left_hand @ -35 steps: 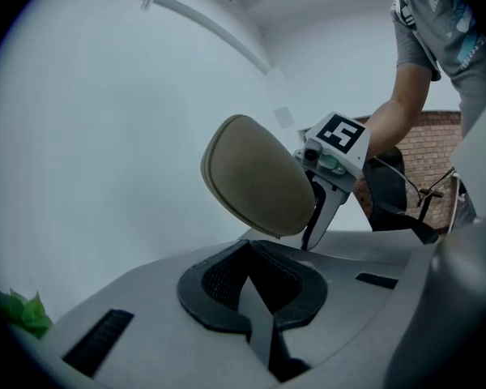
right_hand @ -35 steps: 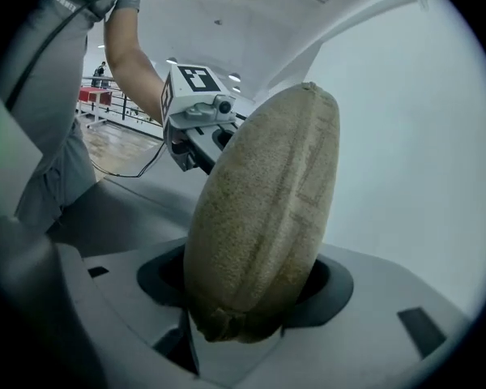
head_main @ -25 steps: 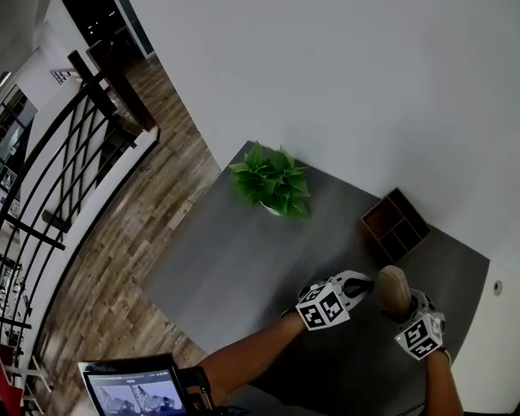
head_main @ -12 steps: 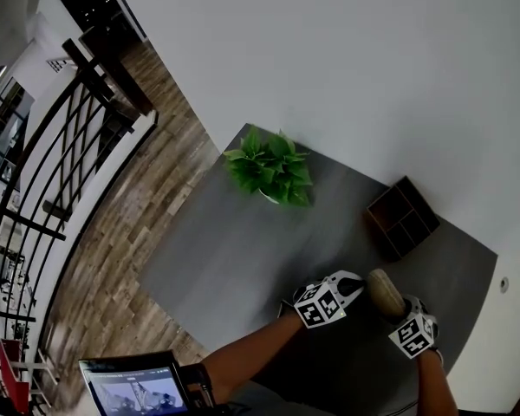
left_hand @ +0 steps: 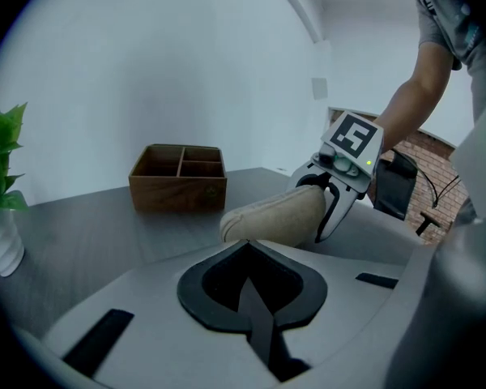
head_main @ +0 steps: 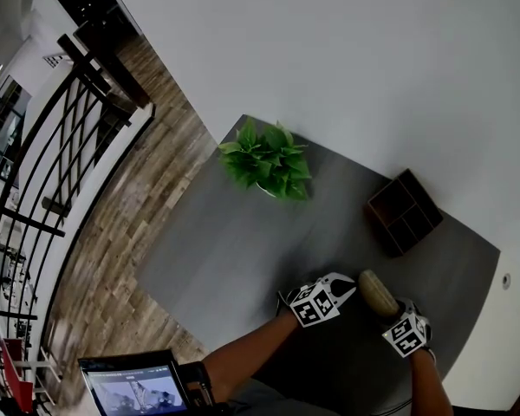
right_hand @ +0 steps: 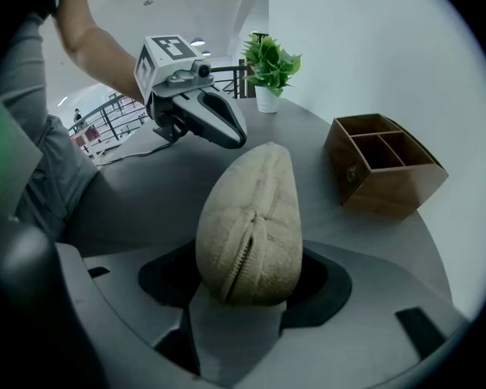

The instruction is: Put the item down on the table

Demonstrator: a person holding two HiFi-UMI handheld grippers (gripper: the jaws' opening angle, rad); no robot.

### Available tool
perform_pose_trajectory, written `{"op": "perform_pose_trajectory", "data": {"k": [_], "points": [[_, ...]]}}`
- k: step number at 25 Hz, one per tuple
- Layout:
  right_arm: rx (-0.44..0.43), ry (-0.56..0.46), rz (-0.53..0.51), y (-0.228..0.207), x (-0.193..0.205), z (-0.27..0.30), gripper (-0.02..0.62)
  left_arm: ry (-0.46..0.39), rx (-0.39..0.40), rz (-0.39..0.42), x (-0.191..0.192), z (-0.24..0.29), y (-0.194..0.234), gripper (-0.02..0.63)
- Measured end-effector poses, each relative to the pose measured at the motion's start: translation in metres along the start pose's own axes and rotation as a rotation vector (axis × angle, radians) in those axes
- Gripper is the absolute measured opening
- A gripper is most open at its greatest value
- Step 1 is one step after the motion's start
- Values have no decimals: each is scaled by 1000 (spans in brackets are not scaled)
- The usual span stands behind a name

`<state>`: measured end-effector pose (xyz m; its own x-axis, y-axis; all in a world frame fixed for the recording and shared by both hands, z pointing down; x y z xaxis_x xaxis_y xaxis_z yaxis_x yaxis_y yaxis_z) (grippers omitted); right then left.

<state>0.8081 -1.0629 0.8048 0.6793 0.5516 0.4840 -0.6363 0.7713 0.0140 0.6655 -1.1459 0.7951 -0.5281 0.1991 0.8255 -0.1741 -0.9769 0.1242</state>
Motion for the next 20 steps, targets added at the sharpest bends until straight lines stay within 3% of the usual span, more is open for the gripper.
{"op": "perform_pose_trajectory", "data": {"k": [8, 20], "points": [[15, -1, 19, 4, 3, -8, 265, -5, -1, -23, 0, -5, -4, -3], [119, -115, 9, 8, -19, -50, 265, -86, -66, -64, -19, -34, -4, -3]]}}
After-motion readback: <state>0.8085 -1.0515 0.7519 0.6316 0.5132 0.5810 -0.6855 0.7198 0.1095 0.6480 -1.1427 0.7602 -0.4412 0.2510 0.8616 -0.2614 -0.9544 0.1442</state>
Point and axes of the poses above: the fingertips, and each gripper's own axes: z forward along the fingers, y to its left, x out of its underside, the point moved 6 cm from there along -z, backward along the fingers
